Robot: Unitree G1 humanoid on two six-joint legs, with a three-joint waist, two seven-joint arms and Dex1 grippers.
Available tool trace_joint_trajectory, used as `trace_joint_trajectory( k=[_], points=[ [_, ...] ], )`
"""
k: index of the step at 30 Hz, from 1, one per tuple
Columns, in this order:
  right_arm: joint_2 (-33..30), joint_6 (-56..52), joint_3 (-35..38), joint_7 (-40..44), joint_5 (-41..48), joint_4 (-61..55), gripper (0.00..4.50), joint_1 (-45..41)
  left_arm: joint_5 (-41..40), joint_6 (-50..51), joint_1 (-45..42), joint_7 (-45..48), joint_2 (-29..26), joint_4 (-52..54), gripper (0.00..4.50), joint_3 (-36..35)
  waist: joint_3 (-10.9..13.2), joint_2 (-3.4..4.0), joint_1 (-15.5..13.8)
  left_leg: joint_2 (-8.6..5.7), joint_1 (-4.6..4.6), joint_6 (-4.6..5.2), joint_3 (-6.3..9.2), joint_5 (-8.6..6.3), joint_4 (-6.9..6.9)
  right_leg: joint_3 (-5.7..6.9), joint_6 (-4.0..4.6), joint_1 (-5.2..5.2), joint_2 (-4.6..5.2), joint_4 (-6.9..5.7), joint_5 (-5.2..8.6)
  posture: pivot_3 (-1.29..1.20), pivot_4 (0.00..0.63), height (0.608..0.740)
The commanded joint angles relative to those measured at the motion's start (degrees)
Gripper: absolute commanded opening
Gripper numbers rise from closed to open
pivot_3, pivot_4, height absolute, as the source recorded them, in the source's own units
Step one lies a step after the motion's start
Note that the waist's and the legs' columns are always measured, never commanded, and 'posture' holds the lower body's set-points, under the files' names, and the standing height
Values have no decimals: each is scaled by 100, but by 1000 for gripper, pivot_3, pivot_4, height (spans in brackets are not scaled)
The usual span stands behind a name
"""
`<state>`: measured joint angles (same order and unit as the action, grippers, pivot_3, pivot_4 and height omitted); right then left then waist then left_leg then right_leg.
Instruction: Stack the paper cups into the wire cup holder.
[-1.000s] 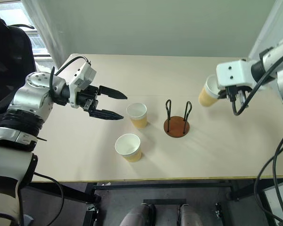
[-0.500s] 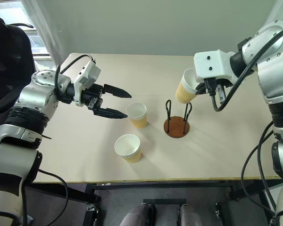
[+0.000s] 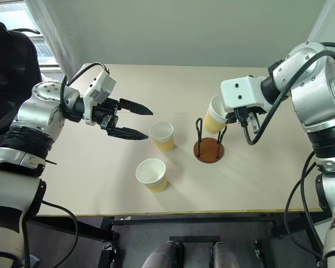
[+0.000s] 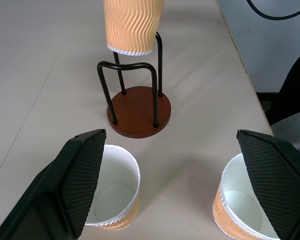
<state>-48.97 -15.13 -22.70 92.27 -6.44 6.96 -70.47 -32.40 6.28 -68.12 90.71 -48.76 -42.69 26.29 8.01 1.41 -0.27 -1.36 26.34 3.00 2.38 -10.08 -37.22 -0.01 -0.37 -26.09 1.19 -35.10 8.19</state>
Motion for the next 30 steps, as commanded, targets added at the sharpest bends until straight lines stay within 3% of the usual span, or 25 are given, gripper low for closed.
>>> trace_joint_trajectory(
  k=[1, 6, 9, 19, 26, 30],
  points=[
    [-4, 110, 9, 23, -17, -120, 18, -71, -83, -91, -46, 179, -83, 35, 4500, -119, 0, 0, 0, 0, 0, 0, 0, 0, 0, 0, 0, 0, 0, 0, 0, 0, 150, 740],
    [16, 135, -21, 23, 9, -194, 18, -49, -67, -142, -42, 179, -76, -41, 4500, -114, 0, 0, 0, 0, 0, -1, 0, 1, 0, 0, 0, 0, 0, 0, 0, 0, 150, 740],
    [46, 127, -6, 23, 6, -230, 579, -47, -61, -172, -36, 179, -78, -75, 4500, -113, 0, 0, 0, 0, 0, -1, 0, 1, 0, 0, 0, 0, 0, 0, 0, 0, 150, 740],
    [224, -103, 160, -228, 19, -190, 4092, -78, -24, -168, -23, 179, -68, -92, 4500, -155, 0, 0, 1, 0, 0, 0, 0, 3, -1, 0, 0, 0, 0, -3, 0, 0, 150, 740],
    [267, -1823, 1073, -707, 901, -539, 4092, 313, 397, -90, -240, 179, -66, -257, 4500, -210, 0, 0, -19, -1, 1, 1, 0, 8, -1, 0, 0, 2, 0, -5, 0, 0, 150, 740],
    [114, -2615, 1540, -1016, 1321, -817, 4092, 671, 1092, -742, -621, 179, 35, -640, 4500, -266, 0, -1, -32, -3, 5, 1, -1, 8, -3, -1, 0, 2, 0, 1, 0, 0, 150, 740]
  ],
)
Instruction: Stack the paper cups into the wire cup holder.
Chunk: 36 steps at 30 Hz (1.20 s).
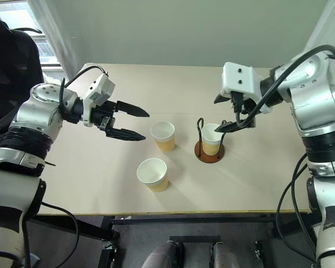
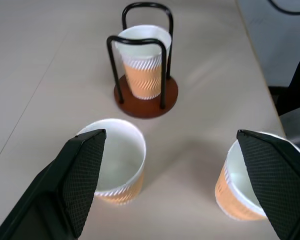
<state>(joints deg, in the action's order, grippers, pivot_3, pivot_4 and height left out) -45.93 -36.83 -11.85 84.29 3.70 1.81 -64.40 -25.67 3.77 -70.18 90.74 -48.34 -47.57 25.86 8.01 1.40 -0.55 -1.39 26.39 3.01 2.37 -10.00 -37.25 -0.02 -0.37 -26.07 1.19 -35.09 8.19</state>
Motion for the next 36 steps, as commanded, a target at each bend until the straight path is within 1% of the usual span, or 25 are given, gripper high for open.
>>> trace_joint_trajectory(
  k=[1, 6, 12, 17, 23, 30, 32, 36],
  points=[
    [-247, -441, 515, -290, 339, -312, 4092, 160, 608, -672, -523, 176, 53, -257, 4500, -274, 0, 0, -6, 0, 0, 0, 1, 0, 0, -1, 0, 0, 1, 0, 0, 0, 150, 740],
    [-424, -365, 647, -530, 503, -278, 4092, 426, 1680, -1796, -863, -82, 296, -734, 4500, -279, 0, 0, 5, -1, -6, 2, -1, 0, 2, -5, -1, 1, 1, -2, -1, 0, 150, 740],
    [-626, -254, 597, -578, 613, -125, 4092, 508, 2503, -2408, -1060, 7, 556, -969, 4500, -250, 0, 0, 25, 5, -4, 2, -2, 1, 3, -5, -7, -5, -1, -5, -4, 0, 150, 740],
    [-836, -160, 487, -418, 666, 16, 4092, 499, 3466, -2894, -1283, -168, 748, -1180, 4500, 98, -1, -1, 6, 1, 6, 8, -3, -4, 3, -6, -12, -11, -1, 3, -4, 0, 150, 740],
    [-899, -43, 407, -333, 641, 201, 4092, 347, 3993, -3161, -1366, -324, 951, -1498, 4500, 120, 0, 0, -2, 2, 14, 13, -3, -13, -7, -7, -19, -14, 4, 5, -8, 0, 150, 740],
    [-920, 69, 310, -280, 599, 311, 4092, 214, 4296, -3467, -1264, -512, 1259, -1643, 4500, 112, 0, 0, -2, 3, 33, 17, -2, -18, -28, -4, -28, -24, -1, -3, -13, 0, 150, 740],
    [-926, 71, 300, -281, 608, 315, 4092, 202, 4325, -3497, -1247, -514, 1356, -1674, 4500, 97, 0, 1, -7, 7, 40, 20, 2, -26, -45, -5, -43, -24, 3, -5, -22, 0, 150, 740],
    [-951, 63, 304, -299, 618, 287, 4092, 221, 4542, -3649, -1223, -550, 1394, -1736, 4500, 172, 0, 1, 2, 3, 56, 33, -10, -40, -84, -1, -44, -31, -2, -14, -24, 0, 150, 740]
  ],
)
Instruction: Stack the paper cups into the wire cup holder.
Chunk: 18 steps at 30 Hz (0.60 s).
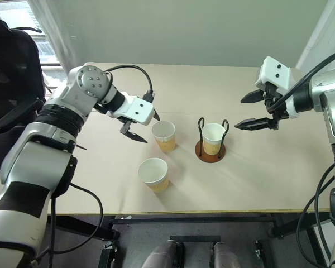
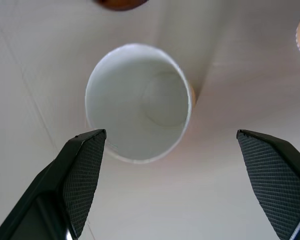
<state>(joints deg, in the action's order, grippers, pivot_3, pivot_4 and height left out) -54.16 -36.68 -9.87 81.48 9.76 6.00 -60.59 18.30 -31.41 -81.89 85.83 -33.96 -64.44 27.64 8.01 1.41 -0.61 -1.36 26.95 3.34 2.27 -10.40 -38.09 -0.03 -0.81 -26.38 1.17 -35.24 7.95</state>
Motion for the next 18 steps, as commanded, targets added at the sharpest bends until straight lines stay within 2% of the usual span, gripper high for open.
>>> trace_joint_trajectory(
  k=[1, 14, 17, 18],
  points=[
    [-135, 43, 111, -23, 15, -145, 4092, -151, 176, -157, -45, -63, -36, -61, 4500, -4, -1, -1, 3, -1, 0, 3, -5, -2, -3, 1, 2, 0, 1, 0, 1, 0, 150, 740],
    [-162, 6, 172, -115, 67, -251, 4092, -82, 571, -312, 146, -231, 74, -197, 4500, 56, -2, 0, -4, -1, -2, 9, -10, 1, -14, -9, -1, 1, 6, -10, -3, 0, 150, 740],
    [-162, 22, 169, -138, 64, -261, 4133, -76, 654, -336, 236, -304, 104, -225, 3897, 81, -2, 0, -5, -1, -6, 8, -13, 1, -14, -9, -4, 0, 5, -13, -5, 0, 150, 740],
    [-163, 26, 167, -144, 63, -264, 4133, -73, 682, -349, 255, -330, 111, -235, 3515, 89, -1, 0, -9, 1, -5, 8, -11, 1, -16, -10, -8, 0, 8, -16, -7, 0, 150, 740]
  ],
)
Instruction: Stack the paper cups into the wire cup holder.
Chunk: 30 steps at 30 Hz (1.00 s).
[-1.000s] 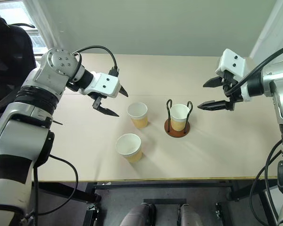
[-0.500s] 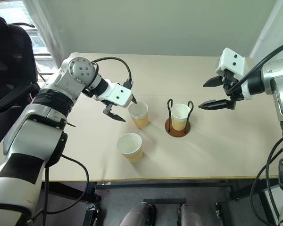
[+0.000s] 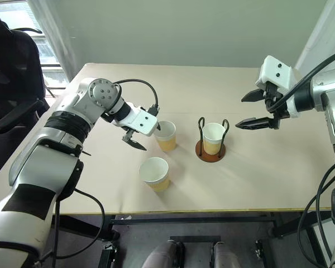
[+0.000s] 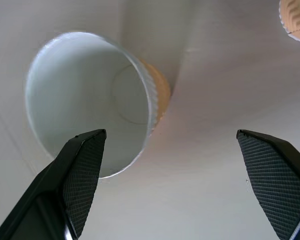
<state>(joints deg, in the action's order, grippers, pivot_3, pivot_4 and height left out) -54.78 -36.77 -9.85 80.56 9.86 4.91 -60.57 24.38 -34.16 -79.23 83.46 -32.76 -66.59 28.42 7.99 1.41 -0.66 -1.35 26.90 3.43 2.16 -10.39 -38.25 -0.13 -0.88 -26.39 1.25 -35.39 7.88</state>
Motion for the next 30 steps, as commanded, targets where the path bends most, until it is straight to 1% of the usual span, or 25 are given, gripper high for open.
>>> trace_joint_trajectory(
  k=[1, 9, 10, 13, 18, 22, 30],
  points=[
    [-108, 51, 158, -51, 46, -149, 4133, -72, 91, -86, 0, -97, 3, -31, 3146, 18, 0, 0, 0, 1, 1, 0, 3, 0, -1, -2, -1, 0, 1, -2, 0, 0, 150, 740],
    [-240, 442, 21, 64, -170, 238, 4133, -78, 218, -111, -206, 64, -51, -207, 212, 79, 0, 0, -18, -1, 1, 1, 4, 1, -6, -2, 1, 0, 3, -6, 1, 0, 150, 740],
    [-250, 524, 4, 82, -201, 322, 4133, -84, 227, -93, -244, 88, -57, -226, 24, 78, -1, -1, -18, -4, 2, 1, 2, 1, -7, 1, 2, 1, 0, -6, 1, 0, 150, 740],
    [-278, 976, -29, 204, -319, 703, 4133, -77, 256, -80, -379, 257, -100, -288, 24, 84, -2, 1, -9, -6, -1, 1, -3, 1, -7, -1, 4, 3, 1, -5, 2, 0, 150, 740],
    [-218, 1482, -35, 357, -437, 1236, 4133, -70, -68, 154, -580, 885, -90, -347, 24, -79, -2, 2, -7, 0, 1, 2, -3, 2, -5, -1, 2, -1, 0, -7, -1, 0, 150, 740],
    [-127, 1894, 2, 481, -445, 1514, 4133, -26, -207, 285, -936, 904, -157, -499, 24, 44, -2, 1, -12, -4, 3, 2, -3, 2, -3, 3, 4, -3, -2, -5, -1, 0, 150, 740],
    [-49, 1929, -59, 628, -575, 1773, 4133, -81, -484, 764, -1969, 904, -33, -837, 24, 15, -2, 1, -10, -5, 8, 2, -6, -3, 12, 2, 7, -2, -2, 22, 1, 0, 150, 740]
  ],
)
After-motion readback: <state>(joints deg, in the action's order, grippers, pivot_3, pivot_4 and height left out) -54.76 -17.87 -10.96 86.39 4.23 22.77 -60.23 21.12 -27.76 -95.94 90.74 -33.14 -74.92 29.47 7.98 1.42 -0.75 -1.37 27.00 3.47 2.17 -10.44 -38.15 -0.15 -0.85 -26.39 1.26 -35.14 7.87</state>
